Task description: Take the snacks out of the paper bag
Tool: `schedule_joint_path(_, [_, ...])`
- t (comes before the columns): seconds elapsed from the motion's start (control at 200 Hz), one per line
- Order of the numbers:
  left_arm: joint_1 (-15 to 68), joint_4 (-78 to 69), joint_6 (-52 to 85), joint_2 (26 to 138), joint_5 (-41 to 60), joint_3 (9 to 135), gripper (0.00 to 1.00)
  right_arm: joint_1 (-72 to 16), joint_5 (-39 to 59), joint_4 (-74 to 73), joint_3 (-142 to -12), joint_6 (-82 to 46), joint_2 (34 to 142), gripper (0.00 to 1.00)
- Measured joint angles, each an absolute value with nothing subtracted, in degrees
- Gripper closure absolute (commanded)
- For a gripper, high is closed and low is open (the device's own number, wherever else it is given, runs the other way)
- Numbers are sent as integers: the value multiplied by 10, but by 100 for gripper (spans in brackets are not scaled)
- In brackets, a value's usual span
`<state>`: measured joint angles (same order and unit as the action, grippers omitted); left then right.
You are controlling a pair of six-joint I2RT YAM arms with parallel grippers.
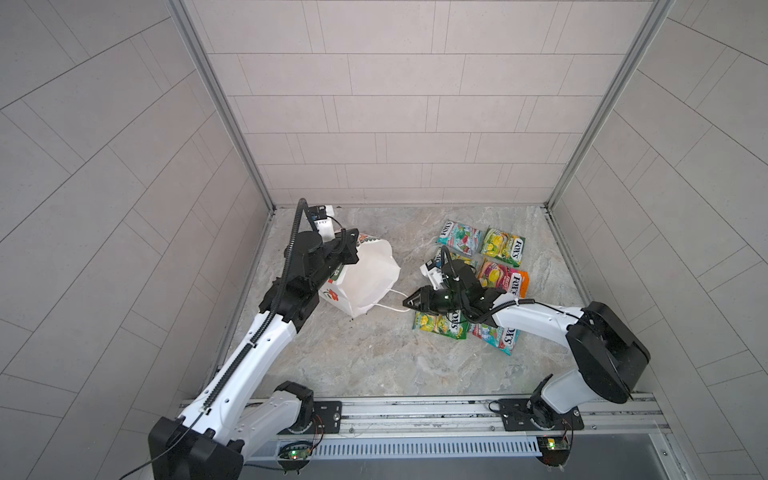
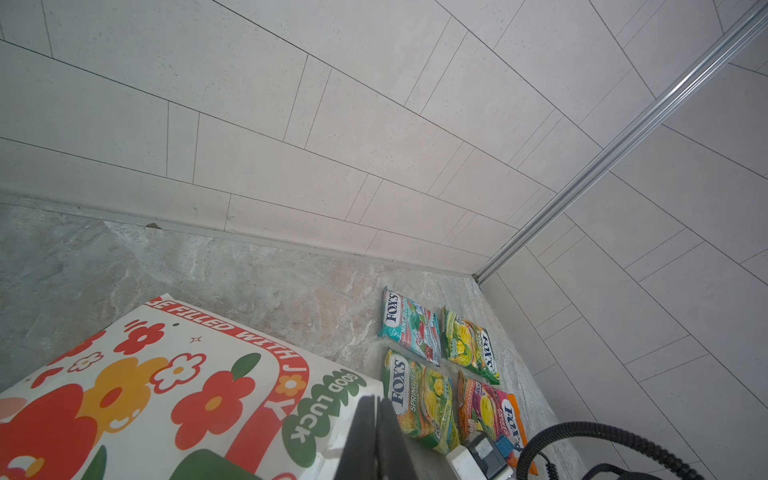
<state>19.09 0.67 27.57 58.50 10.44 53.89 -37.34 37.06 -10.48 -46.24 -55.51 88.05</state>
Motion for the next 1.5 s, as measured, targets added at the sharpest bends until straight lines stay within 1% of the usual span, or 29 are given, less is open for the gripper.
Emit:
schedule_joint_path(0.02, [191, 4, 276, 585, 105, 538, 100, -373, 371, -105, -463, -559, 881, 100])
schedule_joint_path(0.16, [191, -8, 277, 584, 110, 533, 100, -373, 344, -64, -476, -537, 862, 100])
schedule_joint_path(0.27, [190, -19, 282, 578, 112, 524, 100, -373, 292, 12, -511, -490, 811, 100])
schedule_joint_path(0.41, [190, -38, 287, 561, 109, 514, 100, -367, 225, 69, -552, -443, 738, 100])
schedule_joint_path(0.505, [190, -46, 289, 551, 101, 510, 100, -360, 190, 102, -581, -419, 712, 100])
schedule_joint_path(0.891, [187, -21, 291, 572, 62, 512, 100, -343, 87, 207, -691, -346, 716, 100])
schedule_joint_path(1.081, [185, -13, 291, 574, 58, 513, 100, -331, 69, 219, -729, -330, 725, 100])
schedule_joint_path(1.226, [184, -3, 291, 577, 55, 514, 99, -326, 63, 222, -734, -325, 738, 99])
schedule_joint_path(1.271, [184, -1, 292, 579, 54, 514, 94, -325, 64, 224, -734, -326, 744, 88])
schedule_joint_path(1.316, [183, 0, 291, 581, 55, 514, 85, -324, 64, 226, -734, -328, 749, 74])
schedule_joint_path(1.351, [183, 1, 290, 582, 56, 515, 74, -324, 64, 227, -734, -329, 753, 66])
schedule_joint_path(1.366, [183, 1, 296, 583, 56, 515, 67, -324, 65, 227, -734, -323, 754, 63])
schedule_joint_path(1.396, [182, 2, 295, 583, 58, 515, 54, -324, 66, 228, -734, -323, 755, 58])
schedule_joint_path(1.421, [180, 4, 293, 583, 60, 515, 45, -324, 66, 229, -734, -327, 755, 55])
schedule_joint_path(1.476, [177, 3, 295, 582, 64, 515, 30, -324, 70, 230, -734, -326, 755, 50])
schedule_joint_path(1.501, [175, 3, 298, 582, 65, 515, 25, -324, 71, 229, -734, -322, 755, 48])
